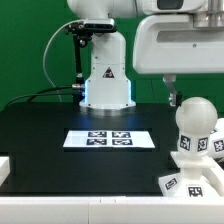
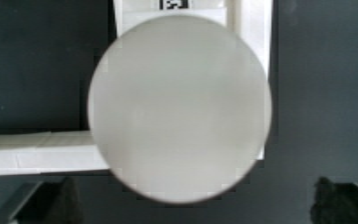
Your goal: Assemble lamp
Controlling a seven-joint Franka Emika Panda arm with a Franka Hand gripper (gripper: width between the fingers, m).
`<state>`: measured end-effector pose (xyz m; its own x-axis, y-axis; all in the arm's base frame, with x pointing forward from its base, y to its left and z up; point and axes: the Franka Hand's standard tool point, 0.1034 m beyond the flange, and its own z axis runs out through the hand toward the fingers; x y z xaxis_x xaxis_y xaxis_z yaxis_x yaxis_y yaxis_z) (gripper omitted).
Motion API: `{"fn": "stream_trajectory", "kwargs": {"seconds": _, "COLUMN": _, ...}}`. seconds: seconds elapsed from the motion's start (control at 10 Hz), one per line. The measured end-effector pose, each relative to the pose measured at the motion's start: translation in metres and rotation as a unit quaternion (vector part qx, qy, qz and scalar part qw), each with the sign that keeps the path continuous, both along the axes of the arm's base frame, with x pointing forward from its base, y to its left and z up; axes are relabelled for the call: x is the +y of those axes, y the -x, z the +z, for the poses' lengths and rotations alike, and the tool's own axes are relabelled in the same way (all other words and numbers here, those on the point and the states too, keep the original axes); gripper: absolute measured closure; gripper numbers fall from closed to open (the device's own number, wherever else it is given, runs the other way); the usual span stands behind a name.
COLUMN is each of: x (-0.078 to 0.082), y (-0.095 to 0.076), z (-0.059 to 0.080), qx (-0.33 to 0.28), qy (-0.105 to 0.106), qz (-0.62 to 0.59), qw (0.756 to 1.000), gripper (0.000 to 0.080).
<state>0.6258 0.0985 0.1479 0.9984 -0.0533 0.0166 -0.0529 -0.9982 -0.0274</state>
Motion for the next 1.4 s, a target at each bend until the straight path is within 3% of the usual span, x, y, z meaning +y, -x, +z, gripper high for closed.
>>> {"fn": "stream_trajectory", "kwargs": {"seconds": 0.6, "x": -0.006, "y": 0.008, "z": -0.026, "qx": -0.010, "qy": 0.002, "qz": 0.003, "qw": 1.000, "gripper": 0.0100}}
{"fn": "stream_trajectory", "kwargs": {"seconds": 1.1, "x": -0.006, "y": 0.010, "z": -0.028, "qx": -0.007, "qy": 0.003, "qz": 0.003, "qw": 1.000, "gripper": 0.0110}}
{"fn": "stream_trajectory", "kwargs": {"seconds": 1.2, "x": -0.005, "y": 0.010, "z": -0.028, "qx": -0.007, "qy": 0.002, "qz": 0.001, "qw": 1.000, "gripper": 0.0230}}
{"fn": "stream_trajectory", "kwargs": {"seconds": 1.4, "x": -0.006, "y": 0.010, "z": -0.028, "qx": -0.007, "qy": 0.002, "qz": -0.010, "qw": 1.000, "gripper": 0.0230}}
